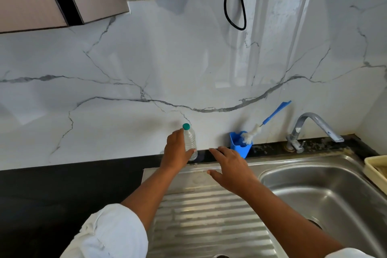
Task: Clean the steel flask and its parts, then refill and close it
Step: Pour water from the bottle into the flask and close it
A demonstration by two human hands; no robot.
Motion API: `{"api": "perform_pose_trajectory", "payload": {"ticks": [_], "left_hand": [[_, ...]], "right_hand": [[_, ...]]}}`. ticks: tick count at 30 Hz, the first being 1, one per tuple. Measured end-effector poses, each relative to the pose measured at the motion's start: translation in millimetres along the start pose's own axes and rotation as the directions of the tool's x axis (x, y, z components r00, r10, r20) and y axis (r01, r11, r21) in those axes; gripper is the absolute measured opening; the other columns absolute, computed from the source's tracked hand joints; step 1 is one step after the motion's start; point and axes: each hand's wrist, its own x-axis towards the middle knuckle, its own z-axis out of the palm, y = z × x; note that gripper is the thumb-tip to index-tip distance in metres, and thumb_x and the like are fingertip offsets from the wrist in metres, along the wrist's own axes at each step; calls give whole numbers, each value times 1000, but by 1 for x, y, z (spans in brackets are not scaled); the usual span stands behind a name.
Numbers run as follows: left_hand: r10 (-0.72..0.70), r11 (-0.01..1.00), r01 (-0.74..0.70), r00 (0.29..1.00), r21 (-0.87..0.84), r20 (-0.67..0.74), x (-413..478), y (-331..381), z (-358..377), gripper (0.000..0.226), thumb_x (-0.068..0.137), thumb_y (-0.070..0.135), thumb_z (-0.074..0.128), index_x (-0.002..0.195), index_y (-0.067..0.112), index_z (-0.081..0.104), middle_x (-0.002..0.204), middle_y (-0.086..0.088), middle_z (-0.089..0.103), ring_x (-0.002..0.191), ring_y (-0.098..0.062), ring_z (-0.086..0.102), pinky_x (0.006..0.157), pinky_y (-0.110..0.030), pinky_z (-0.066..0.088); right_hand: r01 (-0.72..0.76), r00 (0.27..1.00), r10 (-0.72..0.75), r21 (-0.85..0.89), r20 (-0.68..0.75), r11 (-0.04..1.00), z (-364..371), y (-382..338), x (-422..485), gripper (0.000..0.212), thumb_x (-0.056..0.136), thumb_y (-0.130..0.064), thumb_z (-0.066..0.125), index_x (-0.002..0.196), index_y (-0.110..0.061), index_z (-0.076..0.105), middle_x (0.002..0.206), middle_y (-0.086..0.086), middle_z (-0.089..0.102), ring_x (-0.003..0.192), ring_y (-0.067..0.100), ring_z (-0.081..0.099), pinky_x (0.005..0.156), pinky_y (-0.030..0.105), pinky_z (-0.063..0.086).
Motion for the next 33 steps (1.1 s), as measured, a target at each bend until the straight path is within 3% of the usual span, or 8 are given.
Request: {"api": "perform_pose_trajectory", "payload": {"ticks": [6, 9, 12, 16, 19, 24, 29, 33], "left_hand": [[175, 983, -172, 983, -60, 47, -50, 14, -16, 81, 92, 36, 76, 156, 15, 30, 158, -8, 36, 146, -22, 32, 115, -36, 37], [313, 947, -308, 949, -92, 48, -82, 23, -27, 69, 93, 35, 73, 150, 13, 42, 153, -6, 43, 141, -19, 38, 112, -27, 35], [383, 911, -373, 923, -179, 28, -114, 30, -37, 55, 94, 34, 72, 142, 13, 54, 143, 0, 50, 134, -13, 43, 112, -27, 38], [362, 883, -320, 930, -343, 63, -156, 38, -44, 44, 96, 43, 65, 131, 17, 63, 130, 8, 56, 125, -3, 49, 106, -17, 38], [337, 867, -255, 933, -427, 127, -189, 40, -43, 40, 95, 44, 62, 125, 17, 66, 125, 10, 59, 120, -2, 54, 103, -15, 41], [273, 837, -60, 907, -543, 321, -240, 46, -45, 45, 92, 51, 56, 133, 32, 55, 127, 25, 51, 123, -4, 55, 100, -18, 46], [232, 849, 31, 875, -528, 425, -270, 42, -43, 91, 70, 74, 72, 147, 33, 43, 143, 22, 47, 132, 7, 44, 105, -16, 37], [159, 890, 69, 880, -452, 447, -287, 44, -36, 102, 61, 61, 87, 146, 42, 36, 150, 17, 42, 137, -1, 41, 115, -26, 33]], "right_hand": [[5, 1000, -8, -94, -30, 996, -10, -10, -20, 73, 98, -58, 52, 159, -33, 20, 163, 4, 29, 148, 26, 30, 118, 46, 35], [33, 997, -44, -156, -65, 987, -18, -16, -42, 70, 99, -63, 42, 159, -31, 24, 163, 6, 30, 149, 28, 30, 119, 46, 33], [35, 993, -54, -174, -104, 984, -25, -24, -72, 72, 95, -67, 34, 156, -28, 33, 159, 5, 37, 145, 28, 35, 117, 46, 37], [13, 987, -31, -117, -158, 993, -24, -20, -112, 63, 94, -57, 51, 146, -21, 52, 145, 7, 54, 130, 32, 53, 102, 48, 50], [-26, 990, 11, -105, -142, 994, -18, -12, -145, 56, 97, -47, 58, 146, -20, 51, 139, 6, 58, 124, 31, 56, 99, 44, 51], [-98, 992, 108, -132, 70, 986, -9, 2, -196, 52, 99, -30, 53, 150, -28, 45, 143, 0, 55, 127, 26, 54, 98, 42, 52], [63, 928, 72, -346, 365, 936, 13, 14, -223, 63, 94, -45, 55, 153, -34, 37, 150, -1, 49, 137, 26, 43, 110, 44, 41], [236, 903, -38, -419, 429, 877, 43, 20, -233, 76, 87, -62, 63, 153, -36, 35, 150, -1, 48, 136, 28, 41, 112, 45, 36]]}}
